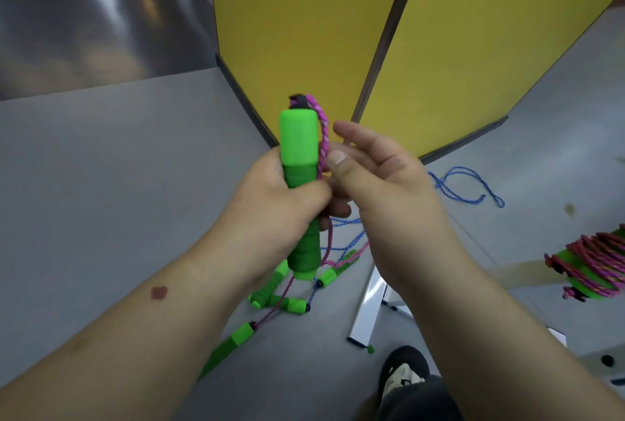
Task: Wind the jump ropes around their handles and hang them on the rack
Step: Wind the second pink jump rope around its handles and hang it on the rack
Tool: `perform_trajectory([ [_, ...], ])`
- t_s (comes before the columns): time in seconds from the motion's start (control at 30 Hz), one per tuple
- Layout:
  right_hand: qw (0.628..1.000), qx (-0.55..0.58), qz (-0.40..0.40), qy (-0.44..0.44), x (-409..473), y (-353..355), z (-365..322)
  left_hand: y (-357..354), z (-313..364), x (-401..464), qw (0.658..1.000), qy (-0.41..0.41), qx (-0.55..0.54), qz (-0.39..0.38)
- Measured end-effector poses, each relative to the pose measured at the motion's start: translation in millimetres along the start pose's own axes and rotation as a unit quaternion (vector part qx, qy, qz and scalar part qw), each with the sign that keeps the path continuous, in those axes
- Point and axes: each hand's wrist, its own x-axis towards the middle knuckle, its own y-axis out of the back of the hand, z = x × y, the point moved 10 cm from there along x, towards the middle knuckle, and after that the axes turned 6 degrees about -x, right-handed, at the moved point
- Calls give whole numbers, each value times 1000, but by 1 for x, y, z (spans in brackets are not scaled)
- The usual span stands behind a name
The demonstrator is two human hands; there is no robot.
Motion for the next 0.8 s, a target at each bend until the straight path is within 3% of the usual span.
perform_trajectory([
  [0.13,977,-43,-155,-138,-10,-24,38,23,10,1,987,36,-145,61],
  [0.23,943,-147,-250,-161,-28,-25,43,46,18,4,977,34,-182,103],
  [0.37,961,-122,-203,-146,-26,-13,30,51,14,2,970,50,-213,106],
  [0.5,990,-94,-104,-18,-12,-3,-1,23,12,-3,960,71,-269,29],
  [0.6,992,-106,-41,46,-10,8,-20,14,13,-4,973,62,-223,-11],
  [0.7,998,-40,-12,37,-11,12,-25,-3,5,-9,981,58,-171,-69],
  [0.8,998,-52,24,26,-8,21,-19,-15,2,-15,989,49,-107,-90],
])
